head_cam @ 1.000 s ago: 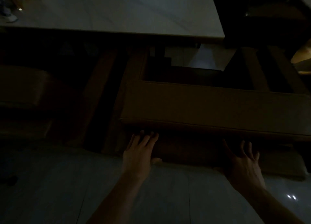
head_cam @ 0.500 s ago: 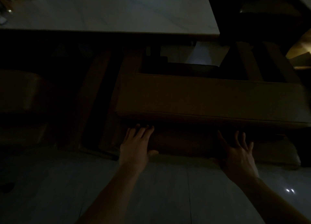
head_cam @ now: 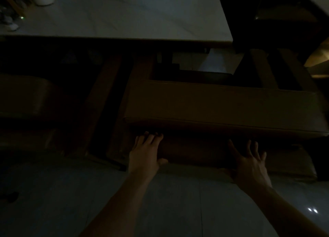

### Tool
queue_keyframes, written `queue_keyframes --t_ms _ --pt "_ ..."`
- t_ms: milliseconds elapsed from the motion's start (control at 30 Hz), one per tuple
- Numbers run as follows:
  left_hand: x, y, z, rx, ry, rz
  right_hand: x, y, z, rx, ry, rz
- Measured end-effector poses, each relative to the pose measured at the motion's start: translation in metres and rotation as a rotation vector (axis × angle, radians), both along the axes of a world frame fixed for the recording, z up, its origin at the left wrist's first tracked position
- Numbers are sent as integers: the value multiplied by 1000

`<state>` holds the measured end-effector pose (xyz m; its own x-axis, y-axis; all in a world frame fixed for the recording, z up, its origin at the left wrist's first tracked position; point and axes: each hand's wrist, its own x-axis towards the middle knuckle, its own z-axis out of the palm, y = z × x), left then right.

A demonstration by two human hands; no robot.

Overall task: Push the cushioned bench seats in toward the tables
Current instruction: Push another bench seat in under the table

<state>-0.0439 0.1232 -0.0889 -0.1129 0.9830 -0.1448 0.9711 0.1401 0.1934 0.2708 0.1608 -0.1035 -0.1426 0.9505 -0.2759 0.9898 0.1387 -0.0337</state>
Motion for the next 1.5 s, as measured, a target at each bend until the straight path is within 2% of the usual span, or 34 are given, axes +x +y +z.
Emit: queue_keyframes --t_ms 600,833,1233,1500 --pt "1 0 -1 -8 9 -1 -1 -1 2 -18 -36 -11" --pt "10 -2 4 -81 7 -18 1 1 31 -161 -43 -9" --pt "30 -50 87 -176 -37 -129 -10 -60 122 -261 110 -22" --pt "50 -96 155 -194 -78 -193 -1 -129 182 -172 197 -76"
